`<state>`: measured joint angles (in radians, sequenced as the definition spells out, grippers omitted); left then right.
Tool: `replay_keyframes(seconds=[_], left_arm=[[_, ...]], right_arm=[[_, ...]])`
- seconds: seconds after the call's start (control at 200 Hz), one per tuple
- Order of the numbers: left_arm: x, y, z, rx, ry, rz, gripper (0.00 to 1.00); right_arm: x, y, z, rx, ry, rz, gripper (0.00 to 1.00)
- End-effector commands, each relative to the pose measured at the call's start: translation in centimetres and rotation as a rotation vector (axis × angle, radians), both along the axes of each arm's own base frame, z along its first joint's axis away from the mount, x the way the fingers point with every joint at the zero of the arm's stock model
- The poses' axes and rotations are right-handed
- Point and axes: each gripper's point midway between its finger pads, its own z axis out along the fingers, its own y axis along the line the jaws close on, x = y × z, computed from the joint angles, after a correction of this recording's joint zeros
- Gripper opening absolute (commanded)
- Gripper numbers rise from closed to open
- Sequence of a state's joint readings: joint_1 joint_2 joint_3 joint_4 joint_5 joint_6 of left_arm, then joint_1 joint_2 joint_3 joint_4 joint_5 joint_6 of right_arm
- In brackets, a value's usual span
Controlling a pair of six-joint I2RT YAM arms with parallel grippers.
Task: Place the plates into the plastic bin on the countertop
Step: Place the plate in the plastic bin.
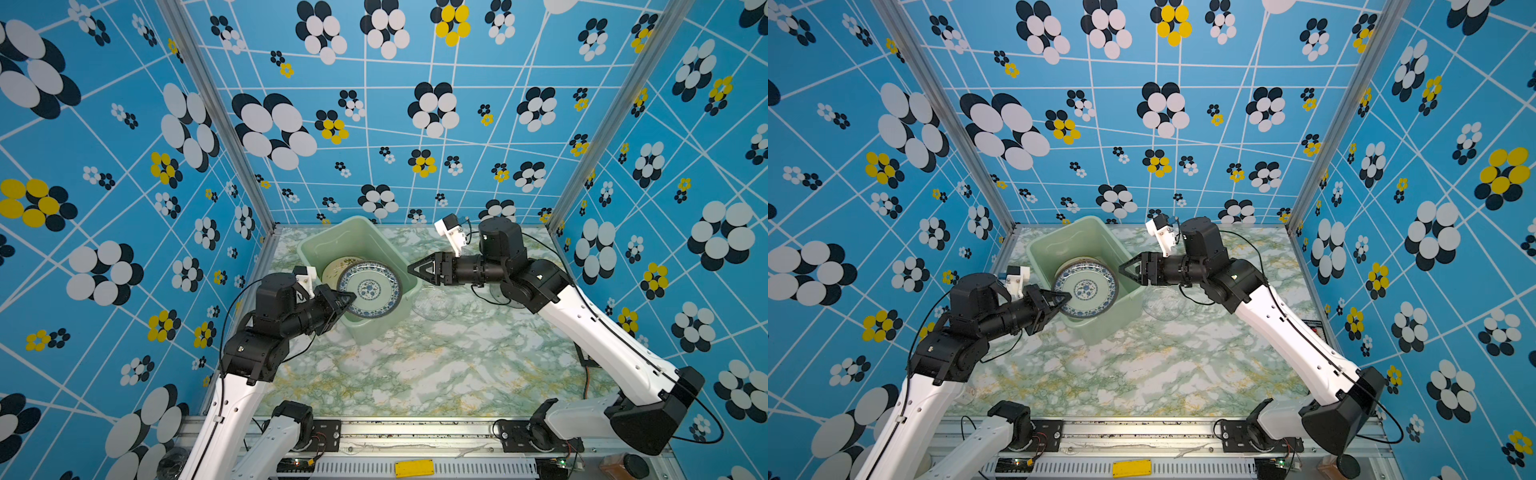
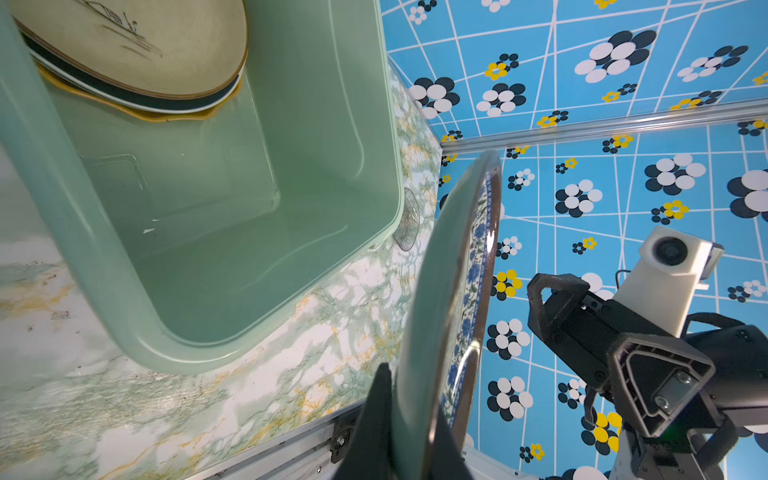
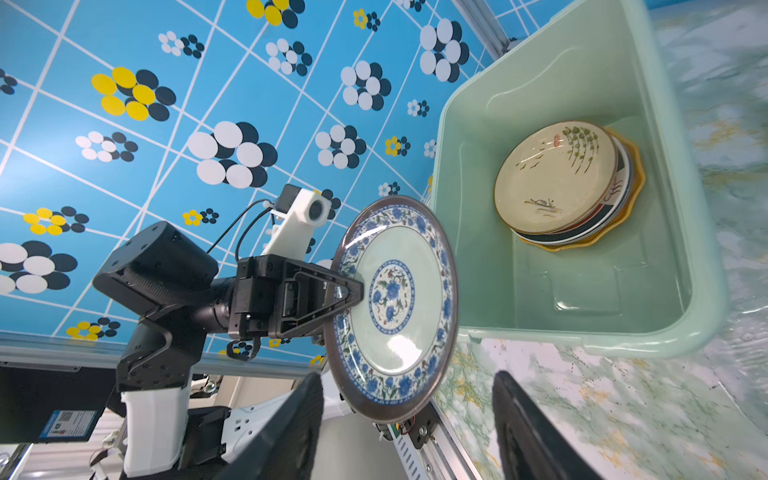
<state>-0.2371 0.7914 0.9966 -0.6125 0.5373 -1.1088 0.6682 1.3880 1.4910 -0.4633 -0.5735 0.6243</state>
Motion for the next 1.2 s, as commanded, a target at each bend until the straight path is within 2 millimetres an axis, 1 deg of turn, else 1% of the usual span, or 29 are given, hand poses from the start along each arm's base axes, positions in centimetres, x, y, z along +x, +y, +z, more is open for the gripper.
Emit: replay_keyframes(seconds=[0.0,0.15,0.255,0.365,0.5,0.645,0.72,1.02,1.139,1.194], left_arm=[[0.4,-1.3,1.4,-0.057,-0.064,-0.051,0.03],[0.8,-1.6,1.0,-0.056,-0.062,-0.059,0.03],[1.1,-1.7,1.1,-0.065,-0.065,-0.053,0.03],[1.6,-1.9,1.5,-0.074,-0.078,-0.047,0.03],[2.0,-2.5,1.9,-0.076,-0.083,-0.062,0.04],[2.1,-2.9,1.8,-0.074,-0.082,-0.065,0.05],[2.0,-3.1,1.7,-0.077,-0.081,-0.065,0.05],[2.1,-3.6,1.5,-0.075,-0.077,-0.071,0.06],[2.2,-3.6,1.5,-0.075,-0.087,-0.067,0.1],[2.3,-3.5,1.6,-0.07,-0.094,-0.059,0.16]], right_arm=[[-1.0,0.8,-1.6,0.009,0.056,0.09,0.64],[-1.0,1.0,-3.5,-0.009,0.098,0.09,0.63],[-0.7,1.0,-4.4,-0.016,0.115,0.075,0.63],[-0.6,1.2,-4.6,0.006,0.129,0.068,0.6],[-0.1,1.8,-4.2,0.056,0.144,0.064,0.51],[0.2,2.6,-4.3,0.088,0.155,0.064,0.44],[0.5,2.7,-4.1,0.103,0.154,0.053,0.41],[1.1,3.2,-4.0,0.14,0.165,0.032,0.21],[1.4,3.1,-4.0,0.143,0.169,0.014,0.13],[1.5,3.0,-3.9,0.145,0.173,0.002,0.1]])
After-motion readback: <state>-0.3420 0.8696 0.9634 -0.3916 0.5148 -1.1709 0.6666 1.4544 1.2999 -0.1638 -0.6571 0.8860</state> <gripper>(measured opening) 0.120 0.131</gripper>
